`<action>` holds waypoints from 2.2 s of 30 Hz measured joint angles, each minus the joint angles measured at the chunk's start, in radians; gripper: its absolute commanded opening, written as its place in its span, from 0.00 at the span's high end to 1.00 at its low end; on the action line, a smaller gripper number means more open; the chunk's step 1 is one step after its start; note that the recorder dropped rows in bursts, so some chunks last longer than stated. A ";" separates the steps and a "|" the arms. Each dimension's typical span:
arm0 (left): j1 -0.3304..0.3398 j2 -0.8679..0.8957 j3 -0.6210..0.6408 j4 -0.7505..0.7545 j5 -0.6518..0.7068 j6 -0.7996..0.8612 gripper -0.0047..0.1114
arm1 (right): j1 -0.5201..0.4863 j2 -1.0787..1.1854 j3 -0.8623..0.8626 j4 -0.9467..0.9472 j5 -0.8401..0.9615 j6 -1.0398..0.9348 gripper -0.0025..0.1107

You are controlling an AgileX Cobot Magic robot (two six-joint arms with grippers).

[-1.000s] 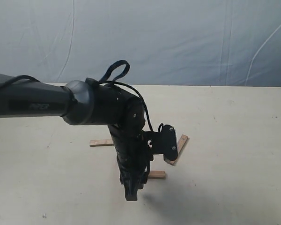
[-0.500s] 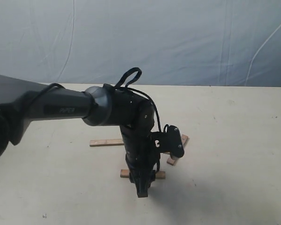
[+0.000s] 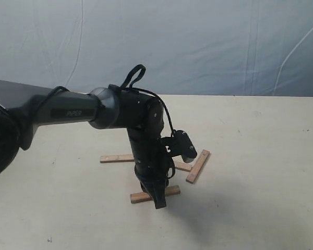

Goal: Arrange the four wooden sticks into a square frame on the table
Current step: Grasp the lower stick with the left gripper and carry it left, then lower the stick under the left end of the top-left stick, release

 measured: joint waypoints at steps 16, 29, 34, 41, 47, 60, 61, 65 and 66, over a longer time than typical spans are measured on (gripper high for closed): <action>0.224 -0.230 0.021 0.057 0.039 -0.721 0.96 | 0.000 0.000 0.000 0.000 0.000 0.000 0.99; 0.264 -0.231 0.292 0.111 -0.258 -1.084 0.96 | 0.000 0.000 0.000 0.000 0.000 0.000 0.99; 0.264 -0.229 0.342 0.113 -0.346 -1.148 0.96 | 0.000 0.000 0.000 0.000 0.000 0.000 0.99; 0.264 -0.229 0.350 0.115 -0.366 -1.161 0.96 | 0.000 0.000 0.000 0.000 0.000 0.000 0.99; 0.264 -0.229 0.350 0.128 -0.385 -1.161 0.96 | 0.000 0.000 0.000 0.000 0.000 0.000 0.99; 0.264 -0.174 0.350 0.150 -0.408 -1.161 0.96 | 0.000 0.000 0.000 0.006 0.000 0.000 0.99; 0.264 -0.174 0.350 0.152 -0.411 -1.161 0.96 | 0.000 0.000 0.000 0.006 0.000 0.000 0.99; 0.264 -0.172 0.331 0.168 -0.397 -1.161 0.96 | 0.000 0.000 0.000 0.006 0.000 0.000 0.99; 0.264 -0.172 0.325 0.177 -0.387 -1.161 0.96 | 0.000 0.000 0.000 0.006 0.000 0.000 0.99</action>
